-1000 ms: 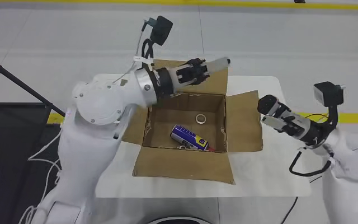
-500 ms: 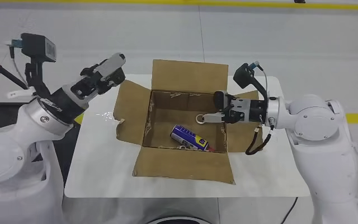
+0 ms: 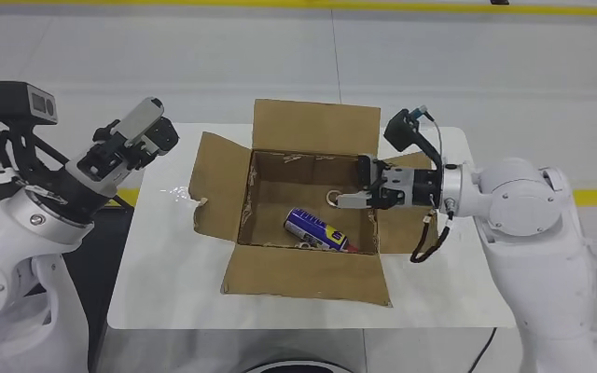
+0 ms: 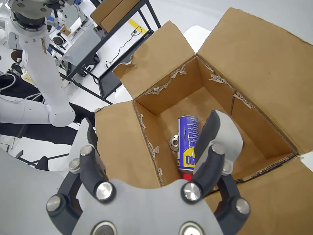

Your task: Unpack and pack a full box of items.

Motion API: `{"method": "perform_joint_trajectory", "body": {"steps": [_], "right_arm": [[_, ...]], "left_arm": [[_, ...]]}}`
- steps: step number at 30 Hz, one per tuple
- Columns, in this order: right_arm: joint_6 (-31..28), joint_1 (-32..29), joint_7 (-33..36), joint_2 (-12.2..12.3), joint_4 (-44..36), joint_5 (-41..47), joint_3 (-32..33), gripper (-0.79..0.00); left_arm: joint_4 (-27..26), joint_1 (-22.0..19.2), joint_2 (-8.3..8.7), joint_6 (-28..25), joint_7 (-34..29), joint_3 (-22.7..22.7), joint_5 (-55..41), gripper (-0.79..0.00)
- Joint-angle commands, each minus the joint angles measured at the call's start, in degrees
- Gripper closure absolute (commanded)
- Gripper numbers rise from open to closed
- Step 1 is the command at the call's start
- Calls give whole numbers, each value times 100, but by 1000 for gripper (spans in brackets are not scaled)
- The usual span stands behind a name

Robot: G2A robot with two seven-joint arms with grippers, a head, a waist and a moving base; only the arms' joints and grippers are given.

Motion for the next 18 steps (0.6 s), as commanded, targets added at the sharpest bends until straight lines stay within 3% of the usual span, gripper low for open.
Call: {"method": "perform_joint_trajectory", "body": {"steps": [1, 10, 18], "right_arm": [[215, 225, 112, -41, 43, -379, -472, -785], [1725, 1276, 521, -374, 740, -2322, -2340, -785], [2518, 1724, 295, -748, 1620, -2930, -3329, -785]], "left_arm": [[0, 2, 0, 0, 0, -2, -1, -785], [38, 611, 18, -113, 433, -210, -239, -785], [-29, 1318, 46, -56, 586, -414, -440, -785]]}}
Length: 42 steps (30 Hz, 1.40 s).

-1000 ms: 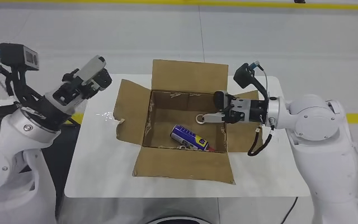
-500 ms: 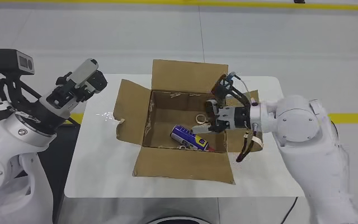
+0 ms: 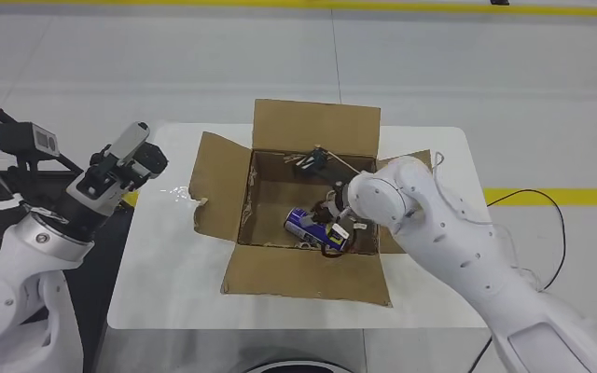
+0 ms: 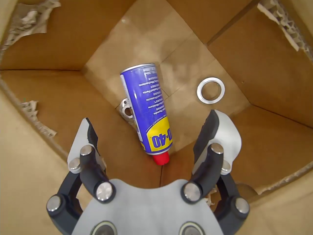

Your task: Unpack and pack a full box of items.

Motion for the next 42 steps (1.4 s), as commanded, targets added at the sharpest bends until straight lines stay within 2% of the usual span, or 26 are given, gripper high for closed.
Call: {"method": "perform_joint_trajectory", "body": {"steps": [1, 5, 7, 9, 12, 15, 16, 19, 29, 31, 34, 38, 42], "right_arm": [[213, 49, -106, -77, 213, -138, -160, -785], [635, 131, -281, -225, 521, -501, -432, -785], [868, 151, -331, -289, 626, -641, -517, -757], [1112, 161, -382, -348, 724, -773, -577, -770], [1475, 177, -400, -431, 928, -900, -624, -705], [1670, 211, -401, -519, 1113, -915, -652, -680], [1728, 232, -384, -547, 1181, -966, -678, -634], [1868, 283, -361, -633, 1384, -1081, -742, -588], [1960, 272, -712, -852, 1774, -1317, -779, -671], [1848, 273, -729, -876, 1842, -1309, -749, -723], [1759, 251, -805, -903, 1900, -1316, -681, -720], [1720, 137, -1015, -915, 1912, -1428, -599, -653], [1734, -29, -1220, -904, 1819, -1533, -475, -637]], "left_arm": [[-25, 205, 3, 3, 14, -12, -59, -785], [-65, 550, 6, -42, 123, -30, -164, -785], [-83, 662, 12, -86, 167, -38, -195, -785], [-93, 737, 20, -119, 208, -51, -223, -785], [-93, 804, 35, -140, 264, -64, -266, -785], [-85, 842, 53, -153, 303, -58, -276, -785], [-81, 848, 59, -157, 321, -57, -277, -785], [-74, 863, 78, -152, 356, -46, -280, -785], [-52, 882, 141, -141, 471, -9, -289, -785], [-55, 889, 153, -139, 494, -4, -295, -785], [-60, 900, 172, -134, 507, 3, -297, -785], [-80, 917, 196, -129, 532, 22, -291, -785], [-94, 934, 220, -119, 554, 48, -277, -785]]}}
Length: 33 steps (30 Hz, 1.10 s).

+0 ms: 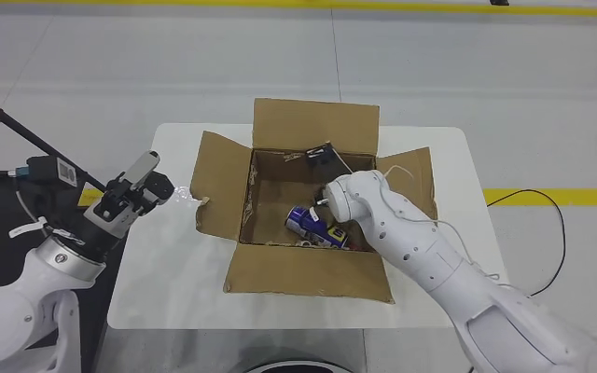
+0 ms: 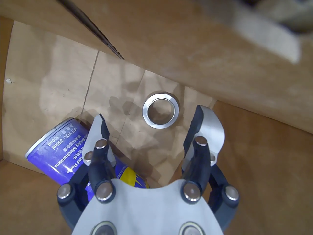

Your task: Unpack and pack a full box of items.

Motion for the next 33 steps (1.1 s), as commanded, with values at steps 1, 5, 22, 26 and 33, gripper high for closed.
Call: {"method": "perform_joint_trajectory", "body": {"steps": [1, 5, 22, 26, 33], "right_arm": [[18, -78, -25, 14, -66, -65, 64, -634], [115, -273, -61, 60, -265, -233, 223, -643], [545, -1051, -325, 105, -768, -1049, 606, -529], [575, -1100, -433, 52, -664, -1104, 645, -453], [577, -1188, -724, -41, -434, -1037, 776, -468]], "left_arm": [[-11, 5, 12, 2, 10, 10, 13, -785], [-22, 20, 34, 19, 43, 49, 16, -785], [-38, 11, 125, 48, 151, 218, 74, -785], [-38, 24, 145, 57, 173, 229, 87, -785], [-38, 47, 179, 61, 212, 234, 104, -785]]}}
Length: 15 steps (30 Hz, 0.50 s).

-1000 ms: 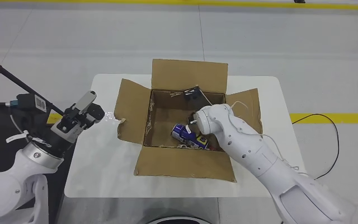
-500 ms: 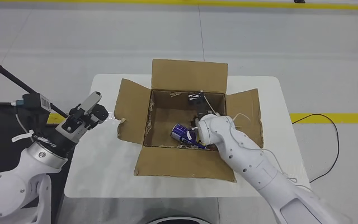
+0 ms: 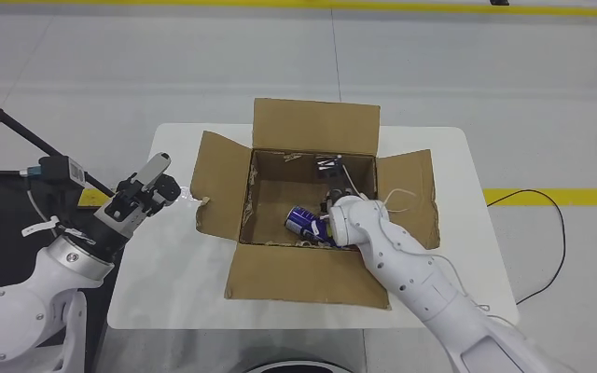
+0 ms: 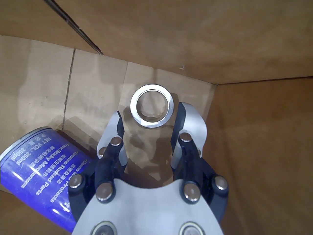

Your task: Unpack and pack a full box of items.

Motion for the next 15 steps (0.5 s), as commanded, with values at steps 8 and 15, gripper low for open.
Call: {"method": "perform_joint_trajectory", "body": {"steps": [8, 15], "right_arm": [[-11, -53, -240, -114, 265, 43, 137, -465], [-147, -24, -280, -207, 449, 65, 192, -320]], "left_arm": [[0, 16, 41, 16, 44, 26, 6, -785], [0, 35, 70, 34, 95, 38, 12, -785]]}}
